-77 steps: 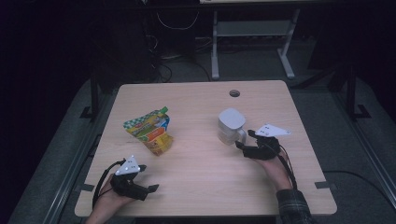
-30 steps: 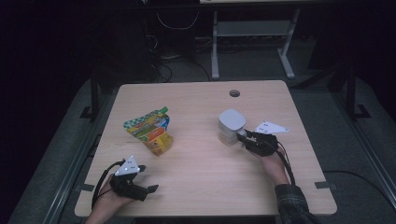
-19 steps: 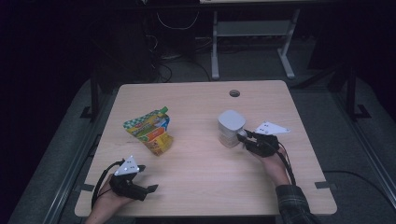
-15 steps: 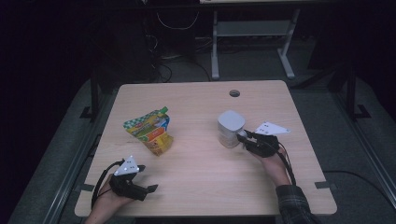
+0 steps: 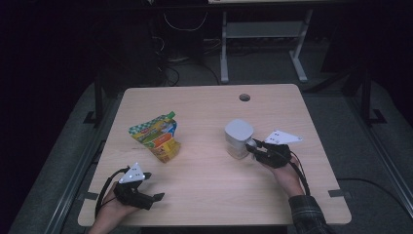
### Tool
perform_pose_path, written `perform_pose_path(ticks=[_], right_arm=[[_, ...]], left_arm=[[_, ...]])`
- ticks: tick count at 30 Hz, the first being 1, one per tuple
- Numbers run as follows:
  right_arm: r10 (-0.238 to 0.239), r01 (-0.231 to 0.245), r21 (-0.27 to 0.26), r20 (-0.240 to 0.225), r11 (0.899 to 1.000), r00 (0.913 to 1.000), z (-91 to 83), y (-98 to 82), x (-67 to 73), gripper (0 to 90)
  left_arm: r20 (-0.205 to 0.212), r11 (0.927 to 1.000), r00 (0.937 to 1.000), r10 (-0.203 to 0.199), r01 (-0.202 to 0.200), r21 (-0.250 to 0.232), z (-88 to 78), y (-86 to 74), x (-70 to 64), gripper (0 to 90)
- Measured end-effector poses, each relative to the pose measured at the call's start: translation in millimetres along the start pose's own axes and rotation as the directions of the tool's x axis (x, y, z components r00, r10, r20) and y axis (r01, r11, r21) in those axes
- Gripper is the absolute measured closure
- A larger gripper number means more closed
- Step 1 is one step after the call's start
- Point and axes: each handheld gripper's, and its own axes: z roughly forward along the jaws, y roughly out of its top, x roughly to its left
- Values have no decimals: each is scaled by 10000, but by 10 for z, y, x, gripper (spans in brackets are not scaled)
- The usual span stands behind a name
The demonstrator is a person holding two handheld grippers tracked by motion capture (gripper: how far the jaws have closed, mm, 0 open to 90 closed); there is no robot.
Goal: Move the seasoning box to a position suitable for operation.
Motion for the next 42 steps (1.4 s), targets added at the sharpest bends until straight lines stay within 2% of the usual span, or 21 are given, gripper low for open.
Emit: perform_pose_path(ticks=[9,12,27,36,42], right_arm=[[-276,279,52,-486,9996,9984,-72,-10,147,685],[-214,218,55,-629,9997,9978,-86,-31,192,685],[-446,458,89,-1001,9989,9940,-116,-25,365,684],[-598,616,82,-1461,9981,9875,-168,-57,509,684],[-756,790,111,-1839,9968,9800,-209,-72,625,684]], left_arm=[[-12,9999,9999,101,-101,76,-9,0,10,96],[-15,9999,9999,120,-120,88,-12,2,10,96],[2,9999,9999,137,-137,100,-8,-1,4,96],[43,9999,9999,92,-92,131,1,-3,5,96],[32,9999,10000,58,-59,98,10,-4,3,96]])
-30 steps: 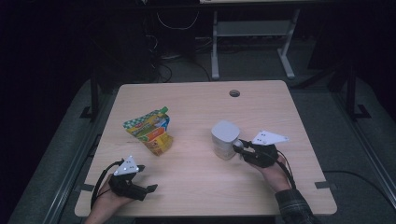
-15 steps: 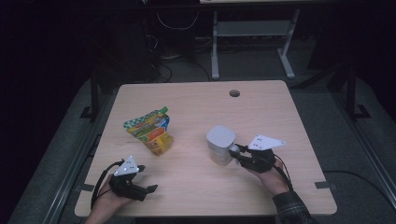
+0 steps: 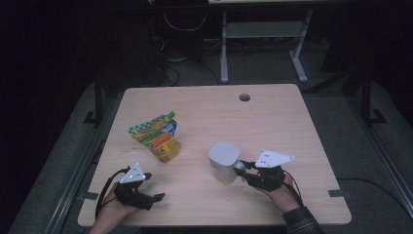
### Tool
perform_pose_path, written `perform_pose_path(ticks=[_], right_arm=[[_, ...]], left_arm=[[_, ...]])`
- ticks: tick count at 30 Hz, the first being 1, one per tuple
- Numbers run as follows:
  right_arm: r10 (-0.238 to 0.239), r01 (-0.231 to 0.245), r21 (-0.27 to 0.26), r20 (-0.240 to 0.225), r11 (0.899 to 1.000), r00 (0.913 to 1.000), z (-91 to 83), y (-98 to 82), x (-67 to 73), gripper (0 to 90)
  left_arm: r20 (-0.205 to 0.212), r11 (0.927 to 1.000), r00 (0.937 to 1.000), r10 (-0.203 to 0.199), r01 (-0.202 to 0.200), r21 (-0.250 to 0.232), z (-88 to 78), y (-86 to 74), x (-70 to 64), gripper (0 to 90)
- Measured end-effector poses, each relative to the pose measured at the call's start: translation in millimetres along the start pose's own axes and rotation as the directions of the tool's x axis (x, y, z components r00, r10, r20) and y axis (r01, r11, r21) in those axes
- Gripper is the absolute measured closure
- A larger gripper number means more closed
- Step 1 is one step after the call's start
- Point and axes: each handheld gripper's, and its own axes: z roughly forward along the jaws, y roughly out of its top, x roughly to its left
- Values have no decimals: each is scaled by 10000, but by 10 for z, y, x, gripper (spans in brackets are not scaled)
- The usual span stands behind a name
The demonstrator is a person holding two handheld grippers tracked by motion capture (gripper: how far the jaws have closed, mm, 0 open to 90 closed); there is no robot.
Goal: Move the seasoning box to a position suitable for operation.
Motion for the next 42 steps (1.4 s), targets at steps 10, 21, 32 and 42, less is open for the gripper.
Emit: perform_pose_path(ticks=[10,21,32,42], right_arm=[[-225,226,18,-574,9997,9981,-11,-18,150,684],[-572,575,-16,-1209,9983,9910,120,-23,226,683],[-583,602,101,-1359,9981,9890,176,-38,220,680],[-297,297,-18,-1319,9996,9908,91,-36,169,525]], left_arm=[[53,10000,10000,-53,53,32,6,0,-7,96],[46,10000,10000,-41,41,29,11,0,-12,96],[67,10000,10000,-10,10,58,15,-2,-14,96],[49,9999,10000,8,-9,123,-1,-2,-5,96]])
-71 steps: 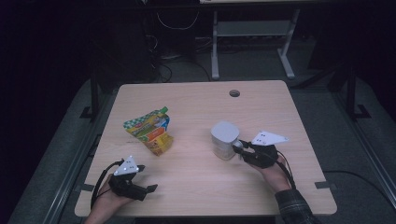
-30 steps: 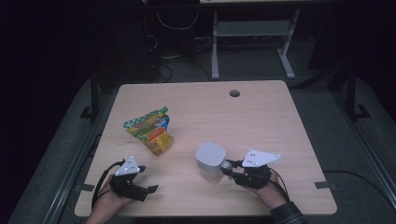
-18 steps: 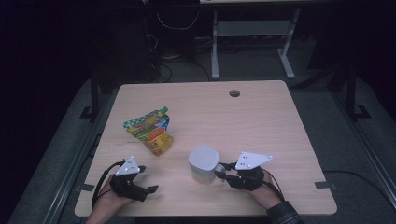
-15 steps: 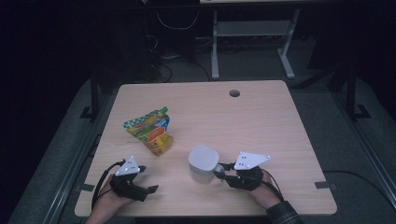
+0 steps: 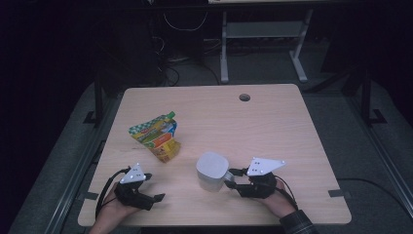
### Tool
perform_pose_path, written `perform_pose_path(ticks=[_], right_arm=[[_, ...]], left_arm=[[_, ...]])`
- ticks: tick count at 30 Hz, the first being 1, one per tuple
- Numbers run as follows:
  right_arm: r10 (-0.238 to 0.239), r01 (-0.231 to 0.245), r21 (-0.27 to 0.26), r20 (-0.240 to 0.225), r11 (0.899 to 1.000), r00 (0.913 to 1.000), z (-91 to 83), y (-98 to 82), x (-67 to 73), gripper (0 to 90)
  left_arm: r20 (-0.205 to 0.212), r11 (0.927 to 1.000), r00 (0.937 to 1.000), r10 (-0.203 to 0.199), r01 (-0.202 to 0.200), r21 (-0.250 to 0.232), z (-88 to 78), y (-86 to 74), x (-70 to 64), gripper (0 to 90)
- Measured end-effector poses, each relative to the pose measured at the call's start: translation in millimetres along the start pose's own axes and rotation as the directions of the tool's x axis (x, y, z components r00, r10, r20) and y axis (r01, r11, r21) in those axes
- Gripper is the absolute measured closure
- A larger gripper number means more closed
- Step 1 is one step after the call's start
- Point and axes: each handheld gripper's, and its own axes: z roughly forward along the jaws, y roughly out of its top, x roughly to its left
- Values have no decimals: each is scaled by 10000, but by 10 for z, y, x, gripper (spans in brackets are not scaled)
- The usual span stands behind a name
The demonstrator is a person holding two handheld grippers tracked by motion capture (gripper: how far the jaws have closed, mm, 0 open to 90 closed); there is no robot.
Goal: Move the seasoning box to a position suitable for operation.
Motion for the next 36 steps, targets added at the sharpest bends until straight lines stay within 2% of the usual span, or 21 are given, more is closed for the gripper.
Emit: perform_pose_path(ticks=[4,7,14,17,21,22,25,27,31,33,36], right_arm=[[197,-195,-140,134,9997,9997,-77,9,-10,467],[315,-310,-253,209,9992,9993,-148,-5,6,465],[481,-471,-296,357,9985,9982,-280,-92,89,590],[442,-433,-280,299,9987,9986,-294,-105,132,728],[132,-133,-120,-95,9998,9999,-259,-104,205,878],[78,-81,-81,-347,9999,9994,-221,-98,229,893],[-8,10,48,-542,10000,9985,-162,-97,252,895],[-131,155,353,-674,9993,9976,-73,-105,287,894],[-138,168,431,-692,9989,9975,-6,-125,282,894],[-83,129,642,-717,9979,9974,72,-138,266,894],[-131,173,674,-626,9976,9980,88,-137,261,895]], left_arm=[[-31,10000,10000,3,-3,-13,-3,-5,8,96],[-35,10000,10000,4,-4,-14,-7,-7,10,96],[-33,10000,10000,17,-17,19,5,-5,1,96],[-30,10000,10000,-18,18,25,6,-7,4,96],[-11,10000,10000,-72,72,-14,12,-9,6,97],[-7,10000,10000,-52,52,7,14,-9,6,97],[25,10000,10000,-5,5,63,21,-5,7,96],[49,9999,9999,-102,102,0,28,-4,2,96],[41,10000,10000,-27,27,68,28,-4,6,97],[44,10000,10000,-87,87,26,33,-4,2,97],[45,10000,10000,-2,1,70,24,-3,4,97]])
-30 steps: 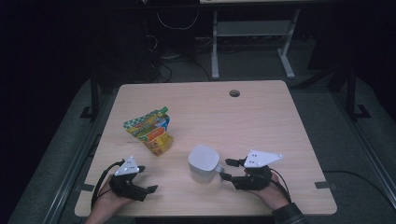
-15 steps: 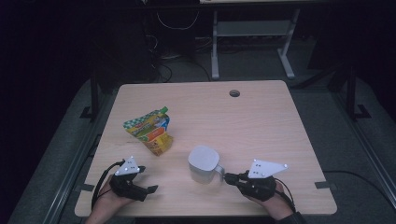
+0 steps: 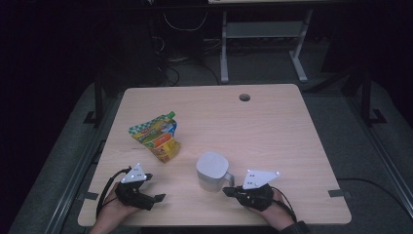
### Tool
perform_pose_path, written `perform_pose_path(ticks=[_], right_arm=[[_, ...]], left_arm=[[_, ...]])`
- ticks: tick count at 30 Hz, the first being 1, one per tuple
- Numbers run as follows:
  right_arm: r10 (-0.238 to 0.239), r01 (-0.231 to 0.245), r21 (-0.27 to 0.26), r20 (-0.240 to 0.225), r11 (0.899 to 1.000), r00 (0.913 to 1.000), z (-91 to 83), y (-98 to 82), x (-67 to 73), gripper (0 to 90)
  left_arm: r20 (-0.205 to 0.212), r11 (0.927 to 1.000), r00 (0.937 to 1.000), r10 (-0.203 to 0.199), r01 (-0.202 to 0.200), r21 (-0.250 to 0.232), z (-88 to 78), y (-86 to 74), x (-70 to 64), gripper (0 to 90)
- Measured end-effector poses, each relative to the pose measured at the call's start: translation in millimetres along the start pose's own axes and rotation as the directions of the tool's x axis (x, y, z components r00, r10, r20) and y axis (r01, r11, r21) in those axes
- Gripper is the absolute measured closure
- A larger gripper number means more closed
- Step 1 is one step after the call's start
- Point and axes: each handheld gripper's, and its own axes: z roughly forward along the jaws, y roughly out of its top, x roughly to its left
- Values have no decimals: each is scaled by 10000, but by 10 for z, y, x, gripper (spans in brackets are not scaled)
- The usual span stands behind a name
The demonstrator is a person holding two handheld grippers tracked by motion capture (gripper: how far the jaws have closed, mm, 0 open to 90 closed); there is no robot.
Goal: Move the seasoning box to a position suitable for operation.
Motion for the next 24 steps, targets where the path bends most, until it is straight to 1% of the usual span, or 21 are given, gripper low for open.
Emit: perform_pose_path(ticks=[3,6,7,13,17,18,24], right_arm=[[116,-116,30,206,9999,9997,-8,-6,-29,895],[227,-227,-7,295,9997,9993,-15,-16,-65,895],[225,-224,-38,247,9997,9994,-16,-19,-80,895],[268,-266,-54,428,9996,9987,-26,-22,-124,894],[259,-255,-70,635,9997,9976,-41,-23,-173,895],[294,-286,-121,710,9995,9970,-51,-26,-204,895],[360,-345,-183,891,9992,9954,-73,-37,-264,895]], left_arm=[[-4,10000,10000,-5,5,5,2,-1,2,97],[1,10000,10000,-71,71,-55,9,1,-10,97],[-6,10000,10000,-59,59,-65,10,1,-12,97],[-21,10000,10000,9,-9,8,1,1,-1,96],[-21,10000,10000,10,-10,-6,0,0,-6,96],[-21,10000,10000,21,-21,-7,-1,1,-4,96],[-36,10000,10000,25,-25,-3,-2,1,-5,97]])
